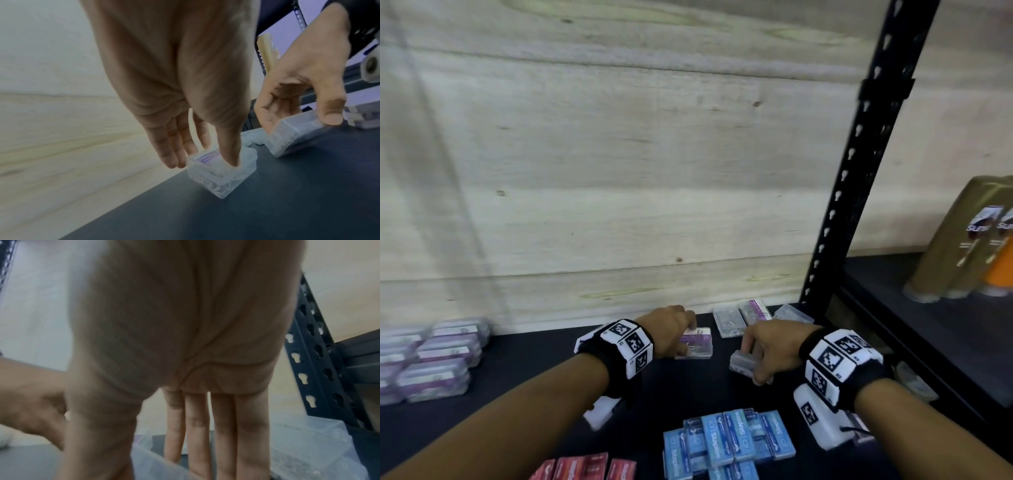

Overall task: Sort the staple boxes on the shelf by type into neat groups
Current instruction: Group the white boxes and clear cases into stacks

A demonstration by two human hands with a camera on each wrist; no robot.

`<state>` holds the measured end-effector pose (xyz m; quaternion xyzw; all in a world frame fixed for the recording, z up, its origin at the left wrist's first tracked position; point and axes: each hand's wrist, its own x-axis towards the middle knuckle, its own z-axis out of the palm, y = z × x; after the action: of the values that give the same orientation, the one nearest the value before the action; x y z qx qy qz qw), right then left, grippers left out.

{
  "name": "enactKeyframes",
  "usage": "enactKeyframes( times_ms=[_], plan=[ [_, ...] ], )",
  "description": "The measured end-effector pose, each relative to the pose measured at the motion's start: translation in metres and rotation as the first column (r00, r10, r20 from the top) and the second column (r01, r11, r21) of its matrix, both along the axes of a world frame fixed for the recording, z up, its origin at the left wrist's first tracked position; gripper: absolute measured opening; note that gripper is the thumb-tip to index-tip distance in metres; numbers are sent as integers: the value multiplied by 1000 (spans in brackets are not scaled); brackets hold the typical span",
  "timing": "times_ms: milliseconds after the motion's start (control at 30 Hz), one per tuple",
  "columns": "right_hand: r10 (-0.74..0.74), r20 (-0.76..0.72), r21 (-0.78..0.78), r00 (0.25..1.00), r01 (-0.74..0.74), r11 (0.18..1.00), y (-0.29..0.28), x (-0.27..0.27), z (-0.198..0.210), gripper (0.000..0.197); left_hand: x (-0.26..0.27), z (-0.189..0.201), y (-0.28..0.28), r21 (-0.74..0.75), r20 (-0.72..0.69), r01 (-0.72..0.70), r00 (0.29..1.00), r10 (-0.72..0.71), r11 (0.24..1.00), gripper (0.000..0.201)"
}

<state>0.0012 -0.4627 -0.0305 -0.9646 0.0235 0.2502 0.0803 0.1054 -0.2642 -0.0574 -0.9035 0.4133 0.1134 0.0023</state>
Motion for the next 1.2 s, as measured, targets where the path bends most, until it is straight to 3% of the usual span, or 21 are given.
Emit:
enactKeyframes(
  times_ms=[100,233,367,500,600,700,967,1067,1200],
  plan=[
    [-38,-14,49,999,38,998,-1,-8,2,41,-7,3,5,21,15,9,1000,-10,1000,64],
    [-127,-3,128,992,126,984,-3,-16,-1,39,-16,7,14,-6,19,20,1000,-20,1000,52],
    [-94,90,7,991,94,996,-6,-20,0,40,-22,17,24,-12,-3,8,1000,-8,1000,35],
    [-110,107,-43,988,115,992,-8,-21,0,33,-25,20,38,-20,-13,-4,1000,4,1000,35],
    [-71,132,-70,989,81,994,-2,-22,1,29,-30,21,52,8,-3,-4,1000,4,1000,43],
    [-56,179,6,982,56,998,11,-18,3,29,-32,22,70,39,-3,-22,1000,23,999,39],
    [55,194,-14,980,-54,998,64,8,19,47,-33,32,136,51,-28,-129,991,130,990,34],
    [109,193,-24,975,-106,994,94,18,28,40,-34,37,168,29,-46,-170,984,171,985,33],
    [185,198,84,963,-205,975,143,31,31,26,-37,44,219,-12,-76,-234,970,233,972,32]
  ],
)
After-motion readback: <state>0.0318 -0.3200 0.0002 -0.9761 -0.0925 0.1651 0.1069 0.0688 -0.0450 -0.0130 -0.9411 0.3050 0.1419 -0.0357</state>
